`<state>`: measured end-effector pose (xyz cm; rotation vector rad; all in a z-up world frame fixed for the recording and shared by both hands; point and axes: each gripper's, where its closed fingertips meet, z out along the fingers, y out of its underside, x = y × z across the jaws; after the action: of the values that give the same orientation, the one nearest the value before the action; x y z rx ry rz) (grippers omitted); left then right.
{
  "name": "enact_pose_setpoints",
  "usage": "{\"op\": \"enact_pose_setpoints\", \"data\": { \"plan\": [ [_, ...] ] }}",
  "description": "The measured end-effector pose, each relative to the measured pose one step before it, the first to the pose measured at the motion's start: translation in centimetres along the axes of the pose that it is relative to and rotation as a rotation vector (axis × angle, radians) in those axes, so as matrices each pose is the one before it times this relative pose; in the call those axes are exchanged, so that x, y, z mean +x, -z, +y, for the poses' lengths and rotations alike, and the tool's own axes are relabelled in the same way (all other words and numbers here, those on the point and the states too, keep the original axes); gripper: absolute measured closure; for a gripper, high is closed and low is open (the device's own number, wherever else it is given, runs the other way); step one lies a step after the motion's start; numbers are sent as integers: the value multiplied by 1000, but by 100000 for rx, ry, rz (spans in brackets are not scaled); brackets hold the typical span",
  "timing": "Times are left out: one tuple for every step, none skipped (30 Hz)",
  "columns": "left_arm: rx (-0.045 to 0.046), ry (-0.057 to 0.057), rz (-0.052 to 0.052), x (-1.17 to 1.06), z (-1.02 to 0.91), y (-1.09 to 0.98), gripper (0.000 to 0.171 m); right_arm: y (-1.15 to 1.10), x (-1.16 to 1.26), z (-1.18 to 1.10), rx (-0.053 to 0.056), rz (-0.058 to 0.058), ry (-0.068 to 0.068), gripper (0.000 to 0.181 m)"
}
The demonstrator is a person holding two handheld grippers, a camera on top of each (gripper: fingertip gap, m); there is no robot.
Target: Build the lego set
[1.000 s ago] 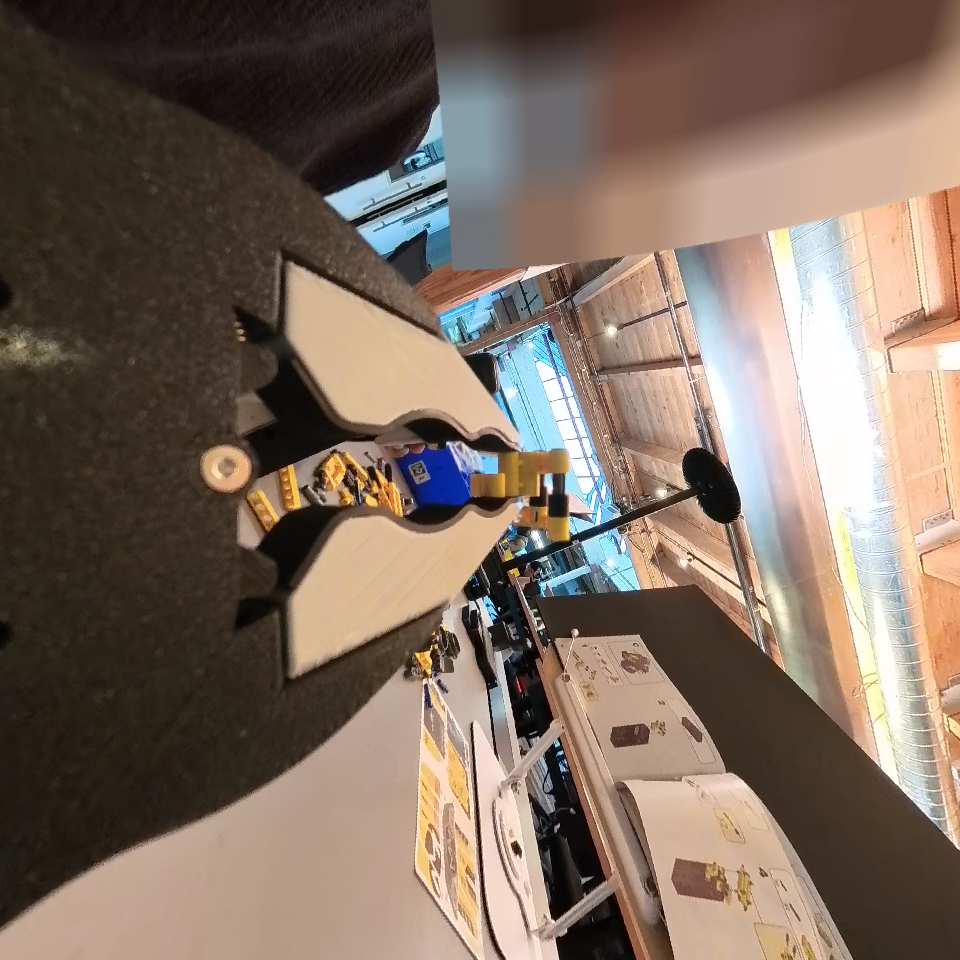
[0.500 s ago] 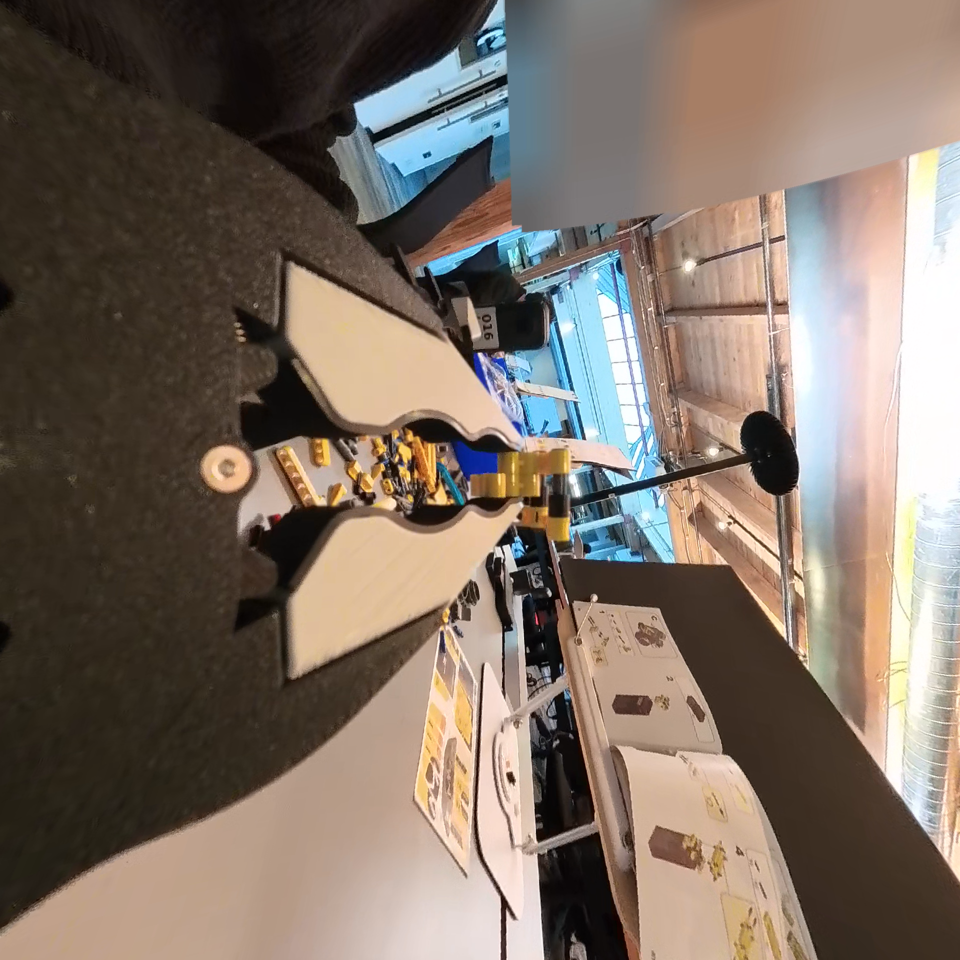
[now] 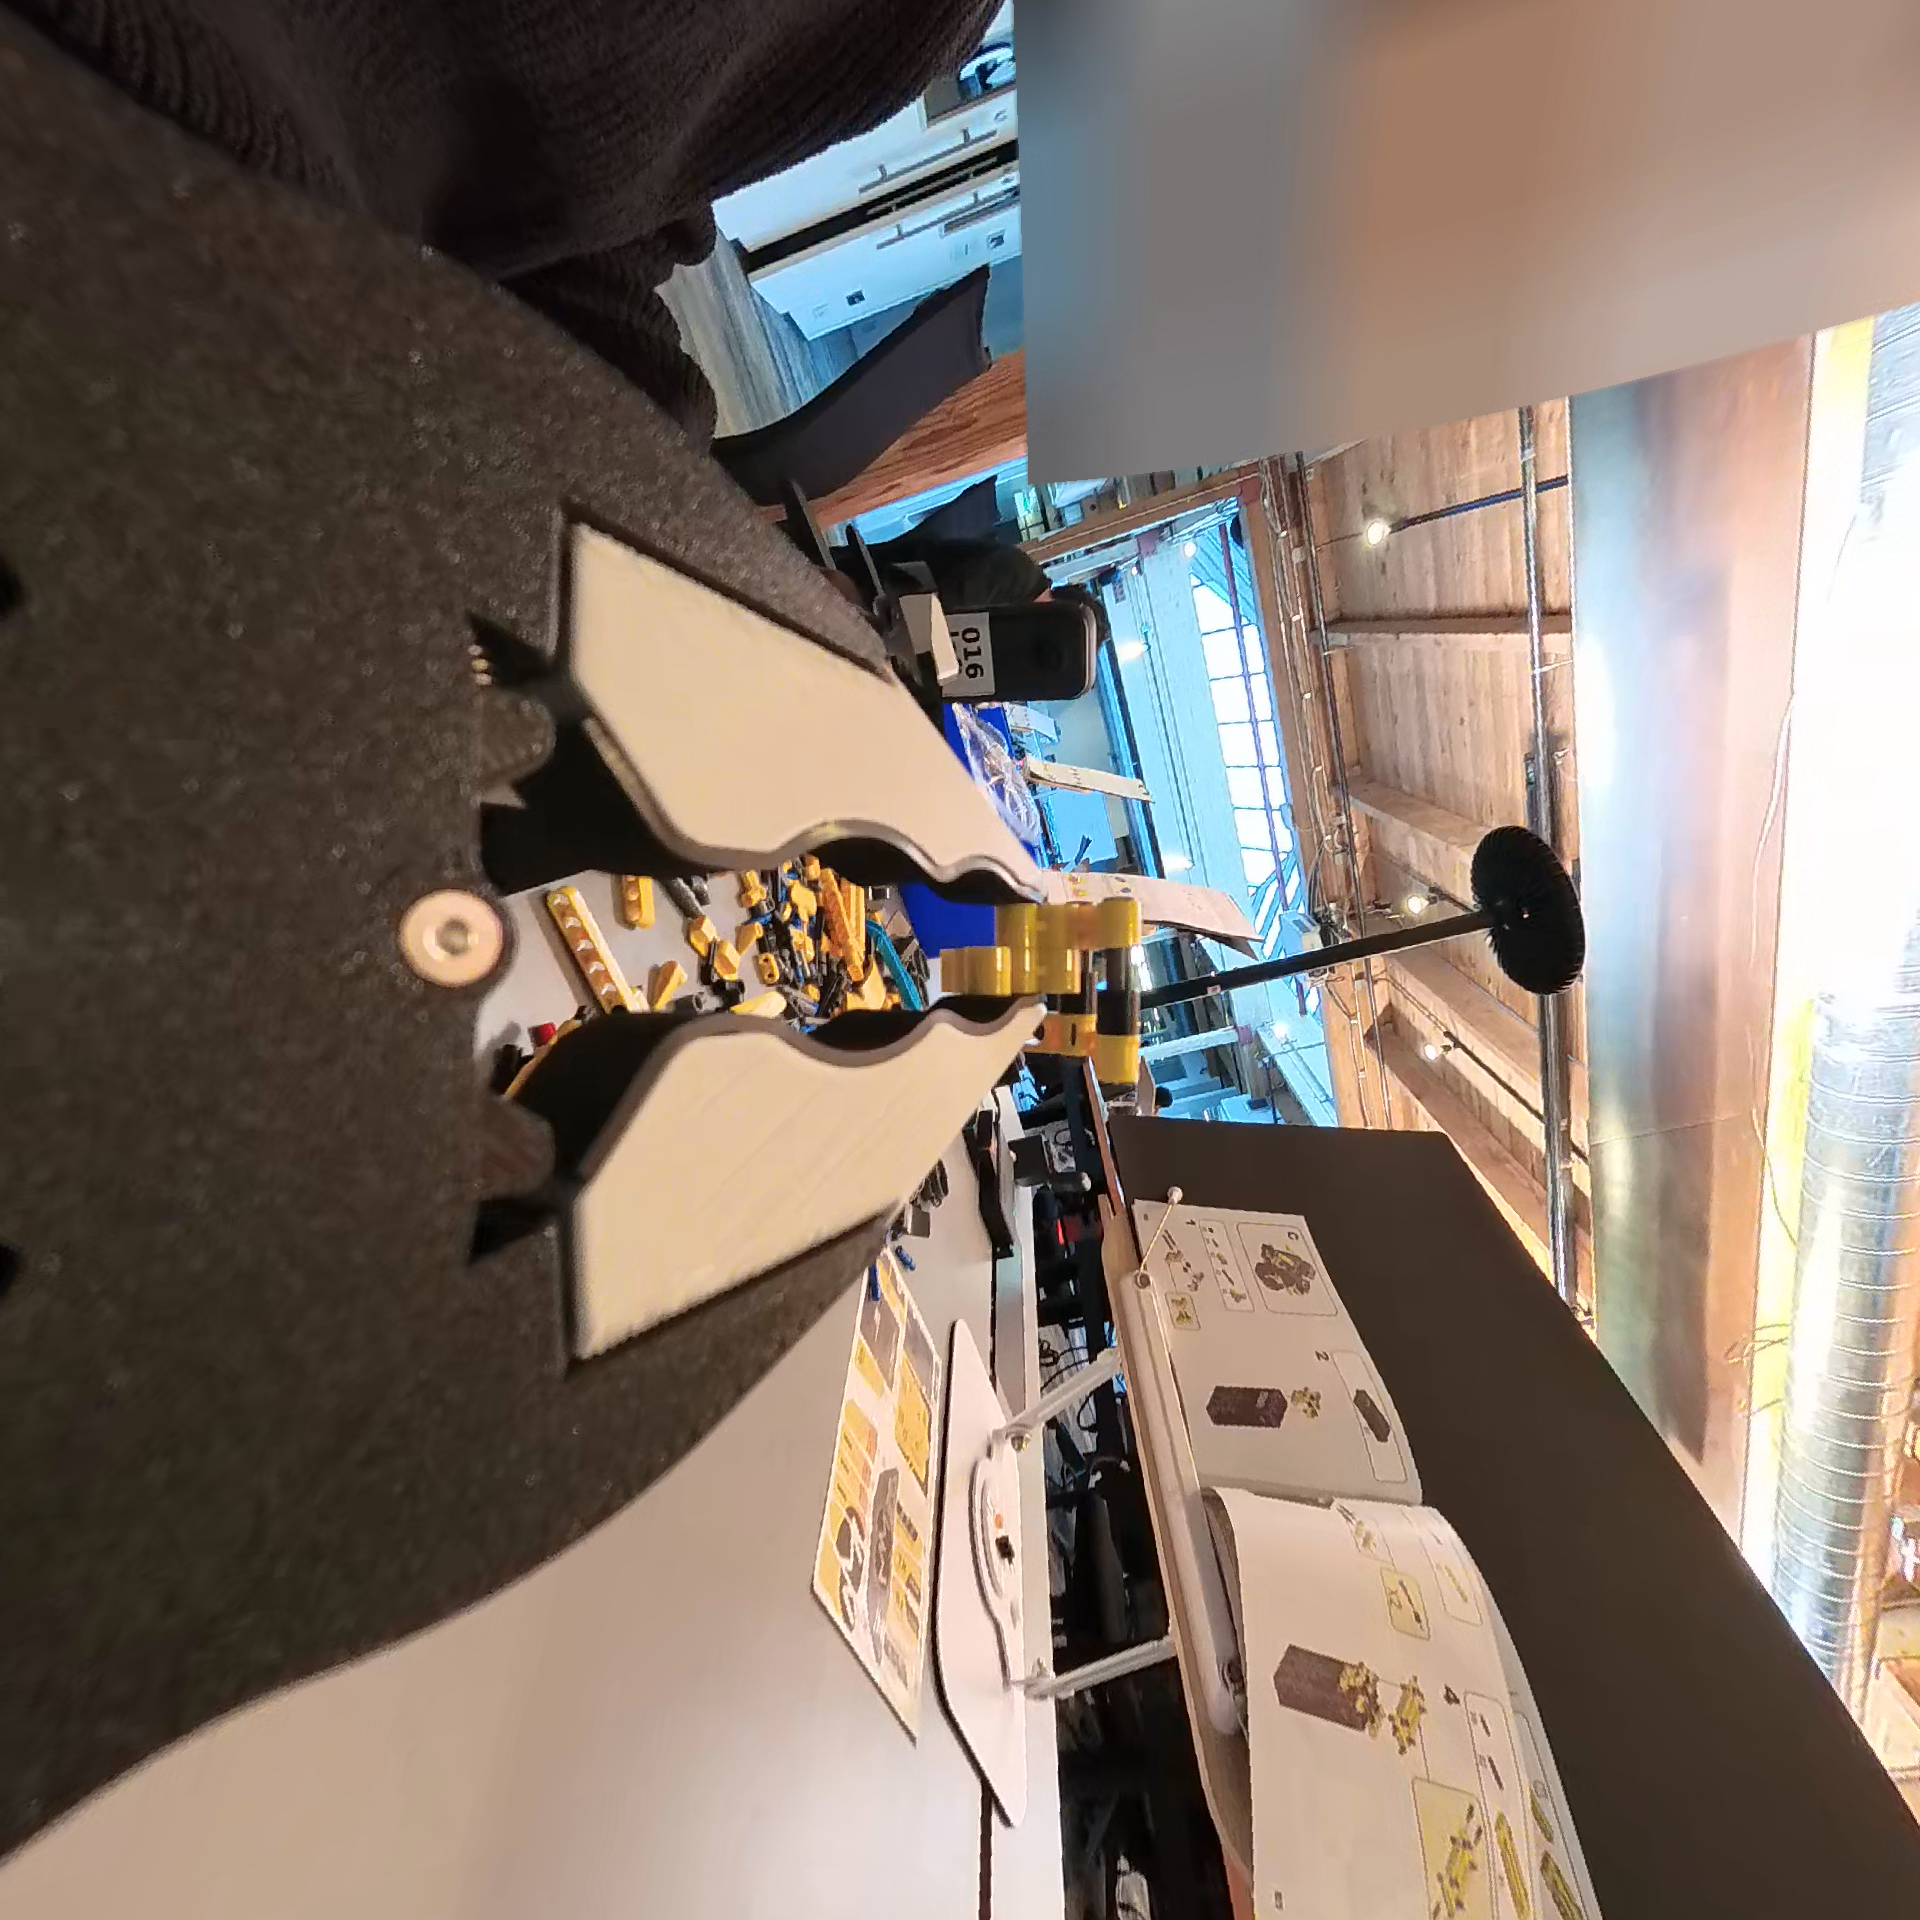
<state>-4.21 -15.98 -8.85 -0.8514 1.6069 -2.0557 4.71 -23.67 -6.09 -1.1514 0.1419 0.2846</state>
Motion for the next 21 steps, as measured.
{"op": "enact_pose_setpoints", "data": {
  "plan": [
    [-66, -18, 1, -2, 11, -9, 126, -50, -16, -21, 91, -189, -134, 165],
    [-81, -6, 5, -1, 13, -8, 126, -36, -11, -19, 87, -211, -171, 165],
    [-71, 5, 9, 1, 12, -9, 126, -32, -35, -29, 153, -267, -247, 165],
    [-32, -1, 24, 10, 7, -5, 126, -37, -46, -34, 210, -261, -274, 165],
    [-14, 9, -6, -8, 1, -6, 126, -16, -30, -33, 172, -102, -189, 165],
    [3, -1, 14, 2, 0, 0, 126, -17, -9, -39, 193, -55, -121, 165],
    [-29, 11, 13, 7, 16, -4, 126, -10, 0, -58, 240, -150, -184, 165],
    [-67, 55, 23, -8, 8, -9, 126, 19, 2, -46, 202, -184, -249, 165],
    [-57, 33, 51, 8, 10, -10, 126, 11, -19, -33, 177, -219, -238, 165],
    [-13, -49, 21, -1, 2, 1, 126, 10, -28, -36, 258, -343, -147, 165],
    [13, -83, -29, 6, -8, -3, 126, -21, -42, -55, 329, -483, -45, 165],
    [-17, -51, 3, 3, 5, -6, 126, -21, -68, -47, 317, -592, 73, 165],
    [-9, -50, 75, 15, -6, -8, 126, -21, -81, -42, 360, -745, 291, 165],
    [76, -103, 38, 15, -19, 7, 126, -18, -146, -97, 468, -847, 674, 165],
    [153, -178, 0, 13, -31, 22, 126, -48, -162, -39, 499, -898, 1278, 165],
    [202, -231, -36, 6, -48, 17, 126, -90, -202, -8, 449, -908, 1474, 165],
    [209, -222, -160, -16, -54, 38, 126, -34, -305, -133, 182, -785, 1062, 165],
    [361, -189, -186, -11, -67, 49, 126, -38, -274, -75, -99, -438, 677, 165],
    [326, -107, -41, 7, -63, 45, 126, -108, -311, -112, 143, -432, -232, 166],
    [160, -110, 5, 36, -44, 47, 126, -208, -380, -212, 662, -1158, -1405, 165],
    [131, -324, -80, 60, -40, 53, 126, -299, -445, -312, 963, -1741, -2100, 165]
  ]
}}
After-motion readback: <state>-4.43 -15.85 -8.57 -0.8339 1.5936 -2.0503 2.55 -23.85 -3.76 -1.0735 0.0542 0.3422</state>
